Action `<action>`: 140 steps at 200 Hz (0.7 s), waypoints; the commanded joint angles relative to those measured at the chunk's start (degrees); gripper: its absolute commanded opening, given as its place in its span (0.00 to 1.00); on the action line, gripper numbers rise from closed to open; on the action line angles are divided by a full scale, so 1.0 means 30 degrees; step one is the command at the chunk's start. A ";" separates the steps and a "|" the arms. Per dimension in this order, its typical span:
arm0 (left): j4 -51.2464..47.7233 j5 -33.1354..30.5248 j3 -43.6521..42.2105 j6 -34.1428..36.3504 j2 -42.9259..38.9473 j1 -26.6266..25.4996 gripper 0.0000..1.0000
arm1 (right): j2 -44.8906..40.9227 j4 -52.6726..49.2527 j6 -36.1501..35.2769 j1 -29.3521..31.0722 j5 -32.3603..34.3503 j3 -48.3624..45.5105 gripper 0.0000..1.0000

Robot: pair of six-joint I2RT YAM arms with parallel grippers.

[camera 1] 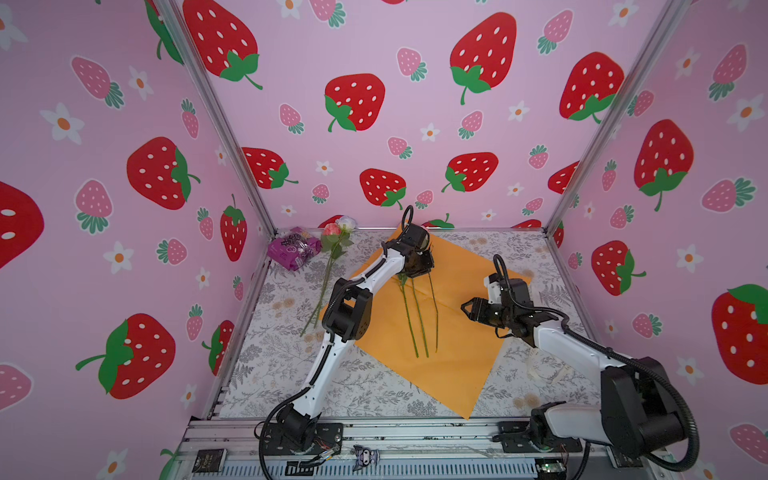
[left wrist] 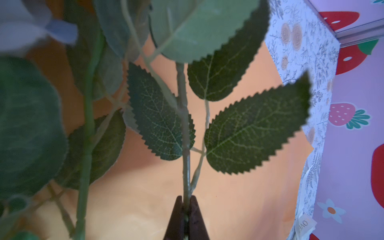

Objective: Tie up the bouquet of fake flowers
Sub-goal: 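Carry the grasped rose with the left gripper and lay it onto the sheet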

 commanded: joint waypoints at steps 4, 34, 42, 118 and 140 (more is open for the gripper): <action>-0.0983 -0.0809 0.1168 0.0308 0.0489 -0.0214 0.04 | 0.0441 0.0486 0.0141 -0.0097 -0.0614 -0.0225 0.57; -0.1338 -0.0518 0.1181 0.0493 0.0632 -0.0210 0.17 | 0.0721 0.0653 0.0061 -0.0097 -0.0733 -0.0120 0.56; -0.1356 -0.0390 0.1122 0.0545 0.0522 -0.0212 0.19 | 0.0815 0.0654 0.0032 -0.0097 -0.0768 -0.0039 0.56; 0.0847 0.1656 -0.3322 0.0611 -0.3714 -0.0208 0.30 | 0.1094 0.0943 -0.0234 -0.0101 -0.1162 0.0540 0.56; 0.1326 0.1992 -0.5239 0.0804 -0.5590 -0.0211 0.31 | 0.1997 0.1927 -0.0474 0.0095 -0.1966 0.1290 0.55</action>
